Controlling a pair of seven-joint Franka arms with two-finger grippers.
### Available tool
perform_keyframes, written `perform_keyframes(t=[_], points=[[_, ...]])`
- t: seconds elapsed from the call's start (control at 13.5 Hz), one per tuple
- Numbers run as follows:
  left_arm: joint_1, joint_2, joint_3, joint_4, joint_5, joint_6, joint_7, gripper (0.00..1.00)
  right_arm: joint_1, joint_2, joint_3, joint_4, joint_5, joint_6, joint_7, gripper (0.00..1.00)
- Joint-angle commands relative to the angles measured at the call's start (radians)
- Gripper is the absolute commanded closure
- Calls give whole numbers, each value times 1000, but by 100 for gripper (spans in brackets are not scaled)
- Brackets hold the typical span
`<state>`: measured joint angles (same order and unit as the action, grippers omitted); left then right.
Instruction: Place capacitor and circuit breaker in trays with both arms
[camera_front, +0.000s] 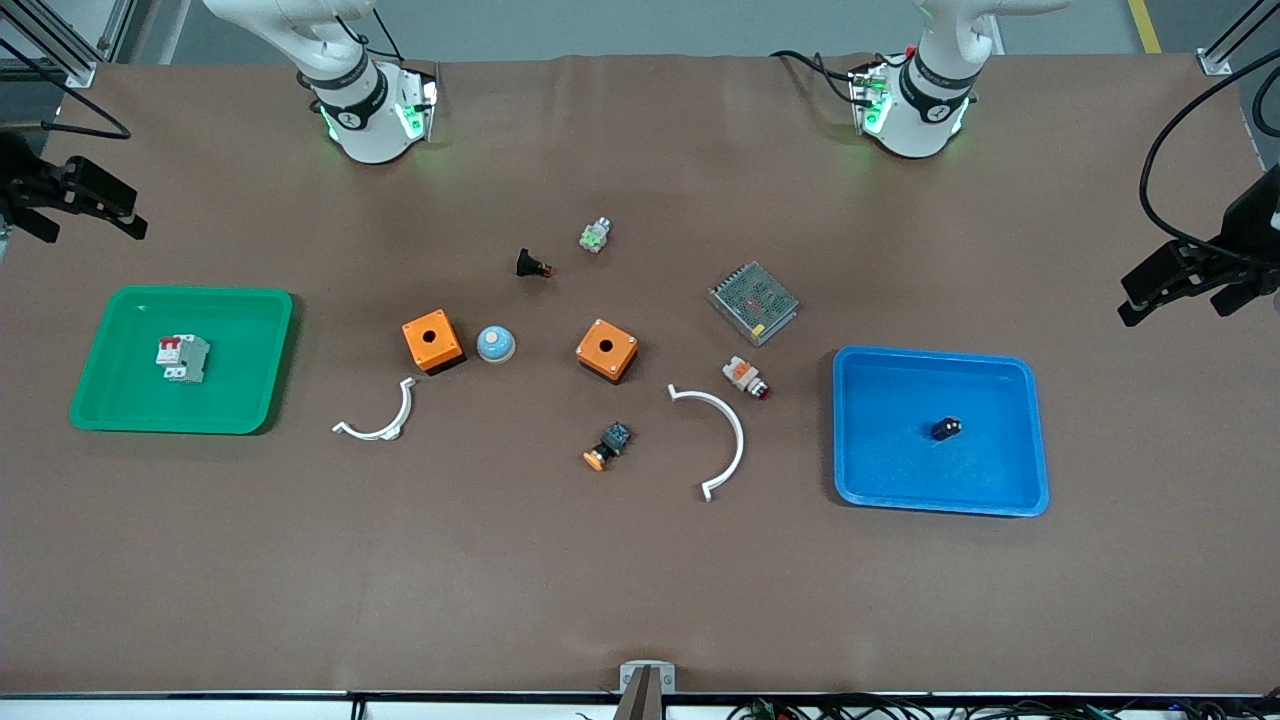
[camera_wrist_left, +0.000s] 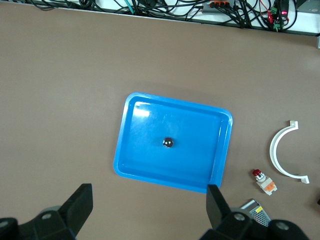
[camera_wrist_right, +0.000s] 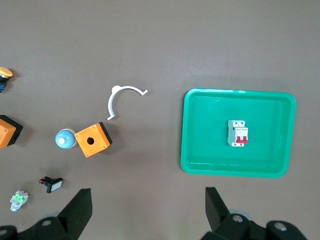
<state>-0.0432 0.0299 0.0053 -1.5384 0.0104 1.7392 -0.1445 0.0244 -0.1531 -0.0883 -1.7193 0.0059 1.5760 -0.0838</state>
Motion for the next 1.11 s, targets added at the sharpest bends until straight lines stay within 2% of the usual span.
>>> perform_keyframes(t=[0.0,1.04], points=[[-14,-8,25,14,-41,-27,25,0,5,-25,5,-22,-10,7,2,0],[-15,-18,24,15,-39,-27,25,0,-4,-22,2,-22,-10,-17,4,0]])
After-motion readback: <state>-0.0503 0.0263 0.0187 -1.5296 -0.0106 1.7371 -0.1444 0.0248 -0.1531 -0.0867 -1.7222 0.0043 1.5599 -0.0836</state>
